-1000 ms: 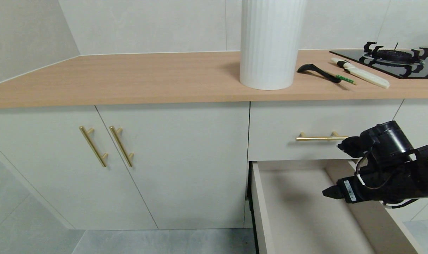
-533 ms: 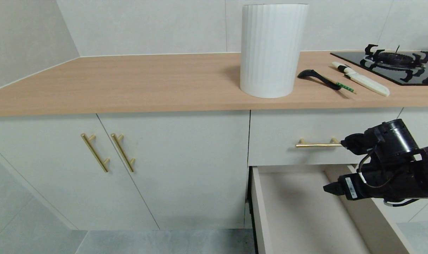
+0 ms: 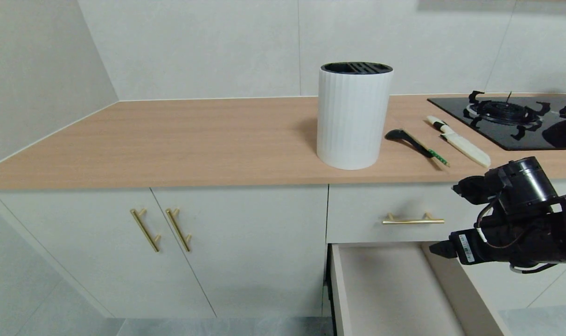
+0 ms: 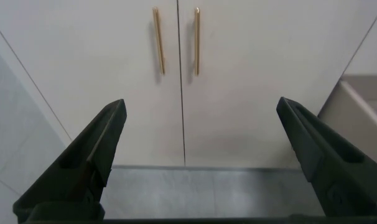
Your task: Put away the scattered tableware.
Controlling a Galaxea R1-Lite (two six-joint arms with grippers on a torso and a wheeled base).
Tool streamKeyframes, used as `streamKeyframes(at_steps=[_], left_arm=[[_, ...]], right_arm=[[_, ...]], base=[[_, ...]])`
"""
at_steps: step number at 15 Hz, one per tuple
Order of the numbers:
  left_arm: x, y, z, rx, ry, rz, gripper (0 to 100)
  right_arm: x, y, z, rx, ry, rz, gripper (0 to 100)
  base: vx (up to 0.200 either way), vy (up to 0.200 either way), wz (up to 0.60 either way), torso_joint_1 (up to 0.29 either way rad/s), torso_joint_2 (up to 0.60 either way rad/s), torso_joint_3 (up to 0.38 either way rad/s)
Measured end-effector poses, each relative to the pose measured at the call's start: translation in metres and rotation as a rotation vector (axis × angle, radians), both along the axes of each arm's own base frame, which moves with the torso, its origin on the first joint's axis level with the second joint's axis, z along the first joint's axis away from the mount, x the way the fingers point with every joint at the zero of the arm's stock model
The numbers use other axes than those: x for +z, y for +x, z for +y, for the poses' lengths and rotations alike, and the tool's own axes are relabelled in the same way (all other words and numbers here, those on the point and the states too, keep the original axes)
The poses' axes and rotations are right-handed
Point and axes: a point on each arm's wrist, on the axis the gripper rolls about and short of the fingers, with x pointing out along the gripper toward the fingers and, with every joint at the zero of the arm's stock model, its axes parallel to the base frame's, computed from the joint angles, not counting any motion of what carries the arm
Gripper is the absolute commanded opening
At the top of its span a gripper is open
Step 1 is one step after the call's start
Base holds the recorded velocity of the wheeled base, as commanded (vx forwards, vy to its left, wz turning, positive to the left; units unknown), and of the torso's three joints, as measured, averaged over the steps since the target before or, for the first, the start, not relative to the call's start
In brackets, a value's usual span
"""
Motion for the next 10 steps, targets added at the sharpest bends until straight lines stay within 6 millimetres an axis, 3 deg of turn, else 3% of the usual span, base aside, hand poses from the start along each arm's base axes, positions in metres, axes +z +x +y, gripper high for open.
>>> streamKeyframes(at_steps=[7, 10], left_arm=[[0.0000, 0.0000, 0.0000, 0.000, 0.000, 0.000, 100], [0.0000, 0.0000, 0.0000, 0.000, 0.000, 0.000, 100]], right_arm=[[0.0000, 0.0000, 0.0000, 0.000, 0.000, 0.000, 100], [0.0012, 0.0012, 0.0003, -0.003, 0.002, -0.017, 100]], base=[[0.000, 0.000, 0.00, 0.216, -0.49, -0.278], [0.000, 0.000, 0.00, 0.090, -0.20, -0.111]])
